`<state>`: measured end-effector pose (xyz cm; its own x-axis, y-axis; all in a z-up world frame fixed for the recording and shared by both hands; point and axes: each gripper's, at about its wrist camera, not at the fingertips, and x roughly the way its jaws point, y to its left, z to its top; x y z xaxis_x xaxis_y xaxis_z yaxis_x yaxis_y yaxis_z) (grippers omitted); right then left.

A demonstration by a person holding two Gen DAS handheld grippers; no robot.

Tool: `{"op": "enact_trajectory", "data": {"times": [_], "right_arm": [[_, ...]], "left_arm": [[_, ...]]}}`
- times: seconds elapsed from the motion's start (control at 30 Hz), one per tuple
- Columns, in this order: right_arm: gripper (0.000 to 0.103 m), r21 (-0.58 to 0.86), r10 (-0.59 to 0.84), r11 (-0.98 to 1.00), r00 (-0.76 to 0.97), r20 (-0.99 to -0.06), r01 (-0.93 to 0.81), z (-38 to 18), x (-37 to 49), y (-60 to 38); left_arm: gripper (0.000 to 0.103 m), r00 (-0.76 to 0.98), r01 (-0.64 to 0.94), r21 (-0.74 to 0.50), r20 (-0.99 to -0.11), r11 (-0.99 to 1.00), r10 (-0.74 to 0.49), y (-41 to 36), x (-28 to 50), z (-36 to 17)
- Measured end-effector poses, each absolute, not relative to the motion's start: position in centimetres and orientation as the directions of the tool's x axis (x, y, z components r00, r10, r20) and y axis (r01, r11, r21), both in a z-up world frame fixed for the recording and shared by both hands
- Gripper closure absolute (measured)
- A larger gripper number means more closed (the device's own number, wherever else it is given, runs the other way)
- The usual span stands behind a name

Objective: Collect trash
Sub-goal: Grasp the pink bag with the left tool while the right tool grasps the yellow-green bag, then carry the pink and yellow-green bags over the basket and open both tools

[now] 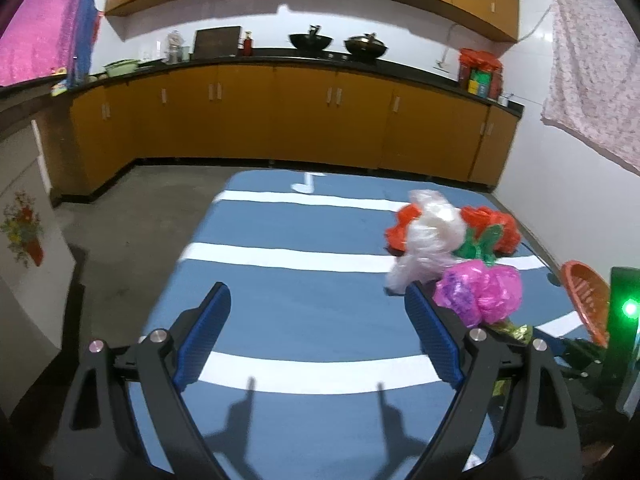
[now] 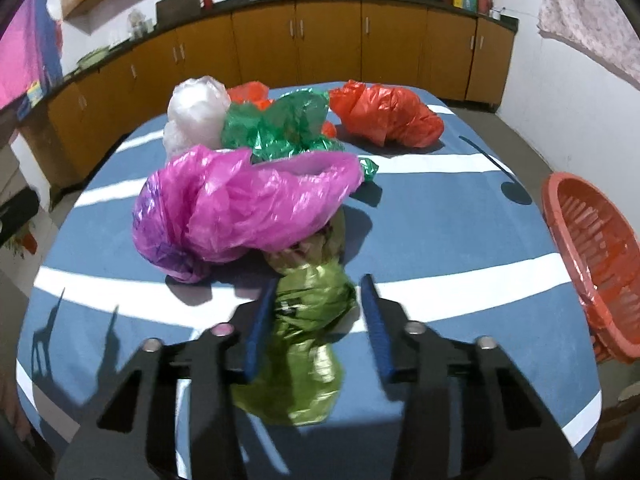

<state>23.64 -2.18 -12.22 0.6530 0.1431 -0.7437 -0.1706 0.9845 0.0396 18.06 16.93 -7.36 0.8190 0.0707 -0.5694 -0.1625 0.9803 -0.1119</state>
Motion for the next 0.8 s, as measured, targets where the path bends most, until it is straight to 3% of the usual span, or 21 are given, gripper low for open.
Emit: {"op": "enact_trajectory", "data": {"times": [0.37,0.8], "right_arm": [[0.072,0.006,0.109,0.989,0.682,-0.723,-0.151,-11.1,22.3,-5.8],[0.072,0.044,-0.007,0.997,0.698,-0.716,0.056,-11.3,23.1,-14.3]], "left_arm": [[0.016,0.801,0.004,-0.119,-0.594,0.993,-0.074,11.0,21.6,-8.3],[0.017,0.760,0.065,-0.110,-0.639,0.992,-0.120,8.7,24.0,-9.6]]}}
